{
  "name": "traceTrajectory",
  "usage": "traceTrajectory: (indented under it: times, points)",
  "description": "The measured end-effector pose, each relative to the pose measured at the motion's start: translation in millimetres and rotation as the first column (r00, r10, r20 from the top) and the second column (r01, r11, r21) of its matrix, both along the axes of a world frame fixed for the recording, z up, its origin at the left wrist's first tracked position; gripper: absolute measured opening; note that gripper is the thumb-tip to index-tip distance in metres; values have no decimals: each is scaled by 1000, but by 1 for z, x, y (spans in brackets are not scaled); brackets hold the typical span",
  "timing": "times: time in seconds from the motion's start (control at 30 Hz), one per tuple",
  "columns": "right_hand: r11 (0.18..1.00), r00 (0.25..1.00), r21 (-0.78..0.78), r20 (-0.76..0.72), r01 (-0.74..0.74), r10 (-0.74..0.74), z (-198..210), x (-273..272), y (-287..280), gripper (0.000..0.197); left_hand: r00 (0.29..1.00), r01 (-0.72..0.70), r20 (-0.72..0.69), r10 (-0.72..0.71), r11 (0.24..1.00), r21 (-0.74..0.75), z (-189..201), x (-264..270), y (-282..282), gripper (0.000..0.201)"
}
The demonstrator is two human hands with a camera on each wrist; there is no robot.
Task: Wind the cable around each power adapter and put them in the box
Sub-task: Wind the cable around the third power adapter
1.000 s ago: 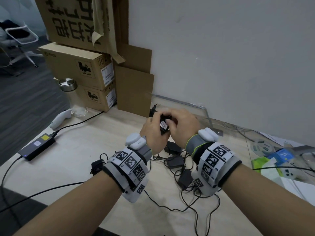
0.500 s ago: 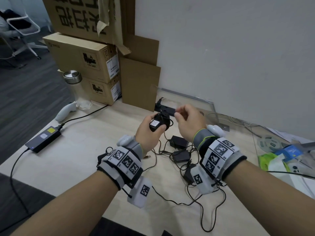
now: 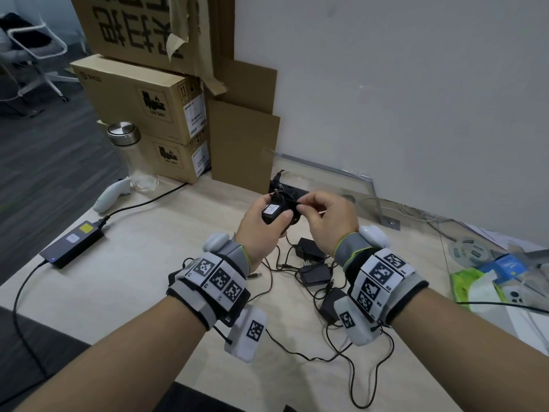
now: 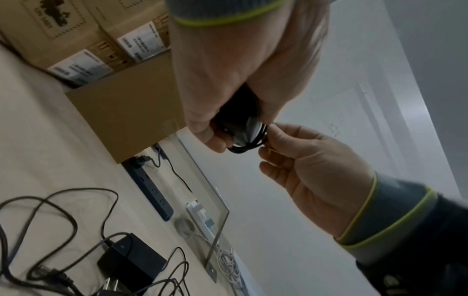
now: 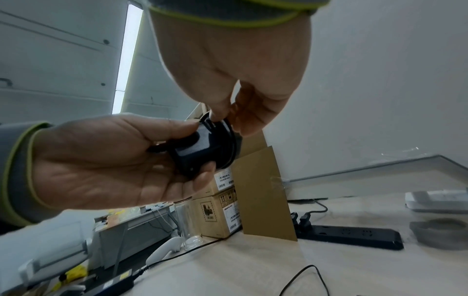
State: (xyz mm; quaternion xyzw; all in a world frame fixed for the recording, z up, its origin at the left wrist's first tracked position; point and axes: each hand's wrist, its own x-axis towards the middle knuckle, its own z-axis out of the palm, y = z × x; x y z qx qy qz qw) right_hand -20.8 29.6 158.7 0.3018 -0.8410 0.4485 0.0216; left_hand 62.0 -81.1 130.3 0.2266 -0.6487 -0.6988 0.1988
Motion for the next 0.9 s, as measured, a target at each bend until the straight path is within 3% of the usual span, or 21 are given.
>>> traceTrajectory:
  times: [0.13,0.23,0.37,0.5,0.6,0.7,0.8,0.9]
  points:
    - [999,1000,-46,25,-7,8,3,3,-1,10,998,29,54,-21,988,-153,-4,0,0,40]
    - [998,994,-68,105,3,4,3,2,-2,20,995,60,94,-37,967,-249,-6,-1,0,37]
    - [1000,989,-3,148,15,-15,3,4,-4,14,992,61,128,-6,901,-430,-7,0,-2,42]
    - [990,999,136,16,-45,43,11,5,-3,16,989,50,145,15,897,-439,-11,0,-3,41]
    - [988,991,129,-98,-80,93,14,5,-3,21,988,82,156,-8,875,-477,-14,1,-3,44]
    - [975,986,189,-98,-113,134,12,5,-8,24,981,147,185,-56,836,-529,-12,2,1,48]
    - [963,985,239,-82,-128,151,9,7,-14,8,972,187,227,-61,785,-591,-11,4,6,48]
    - [963,994,254,-38,-91,104,7,6,-16,6,970,209,222,-95,792,-574,-18,9,7,41]
